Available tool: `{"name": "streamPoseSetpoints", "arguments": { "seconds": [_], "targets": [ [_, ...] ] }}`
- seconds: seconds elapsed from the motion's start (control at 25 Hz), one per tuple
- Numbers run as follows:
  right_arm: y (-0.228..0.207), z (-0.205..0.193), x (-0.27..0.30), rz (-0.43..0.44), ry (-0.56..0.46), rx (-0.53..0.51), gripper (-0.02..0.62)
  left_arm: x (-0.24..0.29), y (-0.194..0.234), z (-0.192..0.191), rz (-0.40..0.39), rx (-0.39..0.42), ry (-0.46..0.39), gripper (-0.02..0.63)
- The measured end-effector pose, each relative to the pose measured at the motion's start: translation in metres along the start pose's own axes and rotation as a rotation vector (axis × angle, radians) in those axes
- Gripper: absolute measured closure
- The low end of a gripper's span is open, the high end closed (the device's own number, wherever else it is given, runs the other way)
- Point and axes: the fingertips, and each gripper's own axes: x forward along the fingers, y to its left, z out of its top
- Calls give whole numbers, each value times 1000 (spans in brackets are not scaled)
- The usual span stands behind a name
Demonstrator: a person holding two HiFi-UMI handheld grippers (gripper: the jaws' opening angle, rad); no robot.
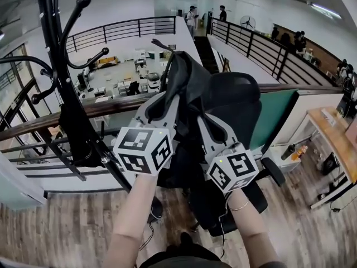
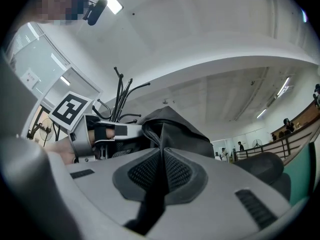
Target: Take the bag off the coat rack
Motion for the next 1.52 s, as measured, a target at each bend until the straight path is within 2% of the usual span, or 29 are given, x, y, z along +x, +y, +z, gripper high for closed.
{"name": "streamPoseSetpoints", "arguments": {
  "seconds": [0.8, 1.16, 1.52],
  "targets": [
    [-20, -21, -131, -274, 106, 17, 568, -16, -115, -62, -252, -112, 108, 529],
    [-52, -41, -196, -427, 158, 33, 568, -6, -176, -108, -376, -178, 162, 528],
    [-113, -64, -254, -535, 188, 74, 568, 29, -245, -158, -458, -210, 216, 529]
  ]
}}
